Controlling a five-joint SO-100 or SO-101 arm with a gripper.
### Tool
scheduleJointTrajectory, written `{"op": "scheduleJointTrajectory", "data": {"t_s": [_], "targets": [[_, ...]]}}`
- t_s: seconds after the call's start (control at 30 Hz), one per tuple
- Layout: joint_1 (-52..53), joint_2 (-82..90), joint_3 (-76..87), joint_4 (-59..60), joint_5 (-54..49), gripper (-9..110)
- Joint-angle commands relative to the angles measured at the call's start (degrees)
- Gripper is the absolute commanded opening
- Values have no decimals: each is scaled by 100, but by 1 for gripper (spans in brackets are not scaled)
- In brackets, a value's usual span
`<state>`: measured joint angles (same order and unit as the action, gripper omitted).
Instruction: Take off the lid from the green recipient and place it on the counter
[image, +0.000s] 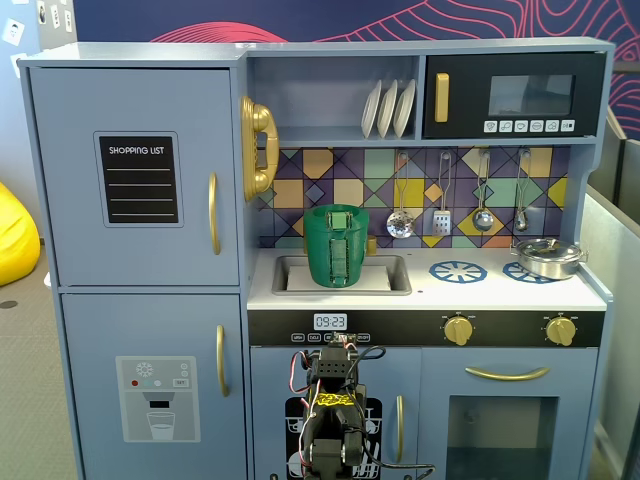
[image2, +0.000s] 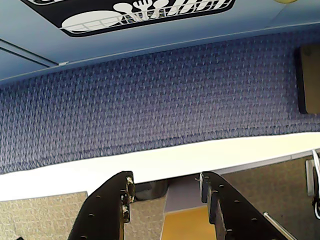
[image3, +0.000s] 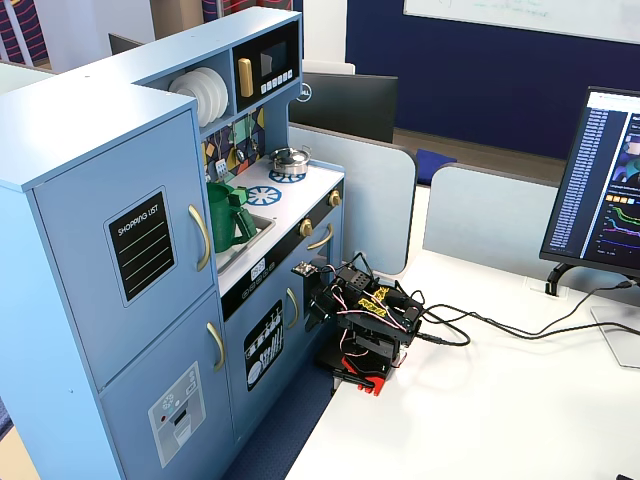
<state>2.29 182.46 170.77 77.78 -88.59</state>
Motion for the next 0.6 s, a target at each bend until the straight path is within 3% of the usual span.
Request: {"op": "scheduleJointTrajectory", "data": {"t_s": [0.0, 0.37, 0.57], "targets": [[70, -26, 105, 1002, 26, 0], [53, -35, 97, 976, -18, 0], [70, -53, -527, -1239, -686, 0]]}}
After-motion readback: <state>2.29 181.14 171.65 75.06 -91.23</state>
